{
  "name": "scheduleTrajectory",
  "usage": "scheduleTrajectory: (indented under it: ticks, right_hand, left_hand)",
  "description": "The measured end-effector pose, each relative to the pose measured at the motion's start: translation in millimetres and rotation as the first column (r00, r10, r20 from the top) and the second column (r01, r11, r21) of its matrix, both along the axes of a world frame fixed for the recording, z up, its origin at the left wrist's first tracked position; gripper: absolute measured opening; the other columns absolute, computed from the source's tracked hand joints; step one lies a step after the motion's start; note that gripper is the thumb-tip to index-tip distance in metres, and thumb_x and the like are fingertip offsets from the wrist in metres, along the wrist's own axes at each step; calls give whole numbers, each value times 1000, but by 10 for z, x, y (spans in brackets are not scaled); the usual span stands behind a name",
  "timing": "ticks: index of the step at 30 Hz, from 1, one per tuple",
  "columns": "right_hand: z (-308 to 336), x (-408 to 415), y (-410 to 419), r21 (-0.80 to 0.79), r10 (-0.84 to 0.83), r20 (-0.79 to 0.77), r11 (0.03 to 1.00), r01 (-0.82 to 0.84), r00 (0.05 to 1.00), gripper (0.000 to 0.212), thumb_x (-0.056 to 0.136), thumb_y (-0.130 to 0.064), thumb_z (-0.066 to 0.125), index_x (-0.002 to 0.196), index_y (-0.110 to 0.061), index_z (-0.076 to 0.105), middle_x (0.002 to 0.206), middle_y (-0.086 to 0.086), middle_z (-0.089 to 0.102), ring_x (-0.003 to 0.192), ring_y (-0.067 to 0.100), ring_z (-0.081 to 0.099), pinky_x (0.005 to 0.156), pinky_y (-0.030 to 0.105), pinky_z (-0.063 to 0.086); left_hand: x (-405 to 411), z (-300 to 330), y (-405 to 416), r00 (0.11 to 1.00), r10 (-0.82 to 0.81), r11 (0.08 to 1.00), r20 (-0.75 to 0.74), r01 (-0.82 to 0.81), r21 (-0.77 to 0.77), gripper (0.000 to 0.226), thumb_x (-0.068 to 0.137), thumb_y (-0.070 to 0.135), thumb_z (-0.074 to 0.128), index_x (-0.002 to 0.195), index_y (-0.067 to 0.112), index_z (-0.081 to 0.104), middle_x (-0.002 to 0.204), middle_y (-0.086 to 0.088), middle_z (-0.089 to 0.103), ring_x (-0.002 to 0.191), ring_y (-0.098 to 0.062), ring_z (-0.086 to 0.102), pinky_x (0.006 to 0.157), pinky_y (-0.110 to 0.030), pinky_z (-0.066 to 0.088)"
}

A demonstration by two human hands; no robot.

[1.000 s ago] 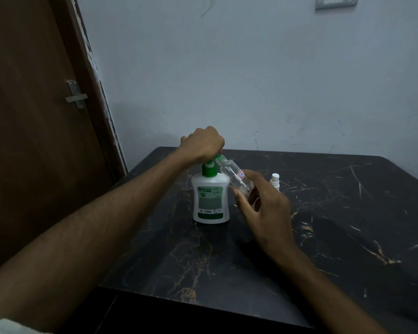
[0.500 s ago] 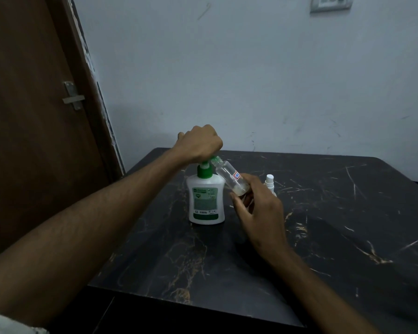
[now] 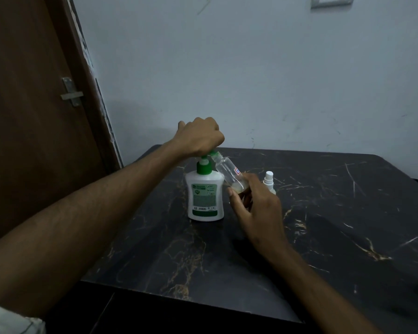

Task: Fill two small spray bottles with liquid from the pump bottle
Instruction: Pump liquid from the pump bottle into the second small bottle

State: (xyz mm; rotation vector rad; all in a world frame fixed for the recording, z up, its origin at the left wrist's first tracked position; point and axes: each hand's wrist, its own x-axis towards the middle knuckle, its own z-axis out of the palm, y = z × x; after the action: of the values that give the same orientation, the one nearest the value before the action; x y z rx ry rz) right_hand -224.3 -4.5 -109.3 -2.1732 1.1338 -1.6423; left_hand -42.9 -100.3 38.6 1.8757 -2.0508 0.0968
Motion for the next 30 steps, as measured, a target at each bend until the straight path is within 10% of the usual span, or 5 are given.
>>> scheduleTrajectory:
  ticks: [30]
  right_hand:
    - [-17, -15, -2, 10, 13, -1, 1000, -13, 1000, 19, 102, -47, 57, 116, -34, 57, 88, -16, 61, 78, 3, 61, 66, 30, 56]
  left_hand:
    - [16, -62, -33, 997, -44, 999, 65, 44, 12, 40, 79, 36, 40, 95, 14, 71, 111, -1, 70, 99, -29, 64, 80, -46, 38]
